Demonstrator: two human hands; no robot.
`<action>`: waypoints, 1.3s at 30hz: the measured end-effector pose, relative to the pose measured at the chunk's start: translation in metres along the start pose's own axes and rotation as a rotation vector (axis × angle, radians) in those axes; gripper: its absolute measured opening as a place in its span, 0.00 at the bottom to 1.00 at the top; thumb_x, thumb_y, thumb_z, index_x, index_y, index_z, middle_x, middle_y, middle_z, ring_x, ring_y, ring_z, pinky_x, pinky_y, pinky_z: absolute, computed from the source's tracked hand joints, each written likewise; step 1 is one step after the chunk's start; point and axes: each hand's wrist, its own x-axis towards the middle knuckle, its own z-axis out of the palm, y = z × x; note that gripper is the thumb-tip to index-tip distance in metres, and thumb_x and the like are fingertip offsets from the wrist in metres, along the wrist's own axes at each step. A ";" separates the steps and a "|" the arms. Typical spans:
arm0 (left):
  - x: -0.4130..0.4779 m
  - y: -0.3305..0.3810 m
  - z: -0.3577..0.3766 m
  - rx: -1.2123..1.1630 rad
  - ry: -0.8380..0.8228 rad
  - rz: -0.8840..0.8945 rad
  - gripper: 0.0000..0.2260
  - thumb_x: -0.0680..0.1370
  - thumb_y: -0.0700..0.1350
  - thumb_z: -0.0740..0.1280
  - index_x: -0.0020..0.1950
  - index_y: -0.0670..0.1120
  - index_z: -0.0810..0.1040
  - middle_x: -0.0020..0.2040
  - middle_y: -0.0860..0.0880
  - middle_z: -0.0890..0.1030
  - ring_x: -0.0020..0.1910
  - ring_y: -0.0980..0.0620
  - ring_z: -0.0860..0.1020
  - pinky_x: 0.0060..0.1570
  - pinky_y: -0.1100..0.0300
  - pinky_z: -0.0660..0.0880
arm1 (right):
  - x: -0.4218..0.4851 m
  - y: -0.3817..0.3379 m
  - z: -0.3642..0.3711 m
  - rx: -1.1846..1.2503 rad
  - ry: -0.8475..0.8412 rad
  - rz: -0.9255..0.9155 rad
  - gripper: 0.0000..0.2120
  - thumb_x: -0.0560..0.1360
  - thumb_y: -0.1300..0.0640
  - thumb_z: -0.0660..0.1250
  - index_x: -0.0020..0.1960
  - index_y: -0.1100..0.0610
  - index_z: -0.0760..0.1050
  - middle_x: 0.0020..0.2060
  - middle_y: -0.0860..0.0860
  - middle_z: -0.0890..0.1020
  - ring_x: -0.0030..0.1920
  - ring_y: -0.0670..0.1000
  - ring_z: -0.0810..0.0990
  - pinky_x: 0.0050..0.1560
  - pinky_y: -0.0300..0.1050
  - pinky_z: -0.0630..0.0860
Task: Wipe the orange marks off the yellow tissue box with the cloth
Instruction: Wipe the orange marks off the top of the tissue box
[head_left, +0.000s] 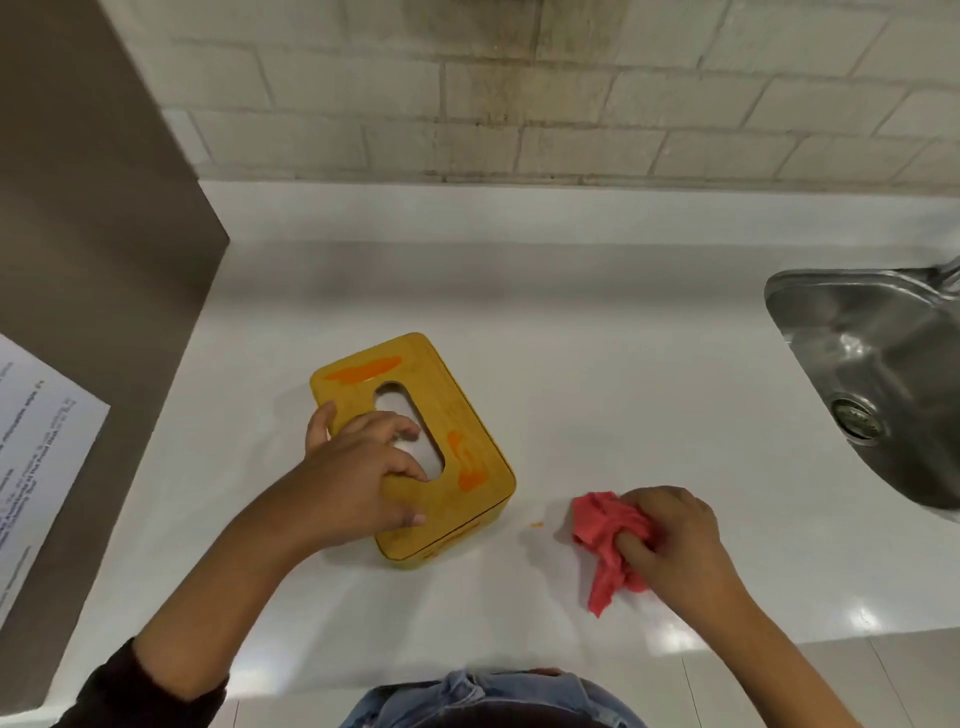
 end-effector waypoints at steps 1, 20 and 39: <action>-0.002 0.003 0.003 0.017 0.028 -0.026 0.16 0.70 0.64 0.65 0.54 0.61 0.78 0.67 0.61 0.65 0.71 0.60 0.56 0.68 0.46 0.31 | 0.001 -0.001 -0.006 0.110 -0.026 0.019 0.04 0.65 0.56 0.62 0.37 0.50 0.76 0.29 0.44 0.78 0.35 0.45 0.75 0.41 0.44 0.71; 0.000 0.024 0.038 -0.130 0.010 0.206 0.22 0.74 0.62 0.61 0.66 0.57 0.70 0.72 0.62 0.63 0.70 0.67 0.38 0.60 0.43 0.18 | 0.061 -0.088 -0.020 0.167 -0.065 -0.588 0.14 0.68 0.62 0.57 0.46 0.61 0.79 0.48 0.51 0.79 0.47 0.50 0.77 0.48 0.48 0.73; 0.000 0.018 0.033 -0.142 0.182 0.180 0.22 0.62 0.70 0.67 0.48 0.58 0.76 0.63 0.59 0.68 0.71 0.65 0.51 0.63 0.54 0.18 | 0.049 -0.060 0.024 0.009 -0.159 -0.647 0.10 0.72 0.59 0.69 0.53 0.55 0.80 0.61 0.50 0.78 0.63 0.52 0.69 0.61 0.56 0.69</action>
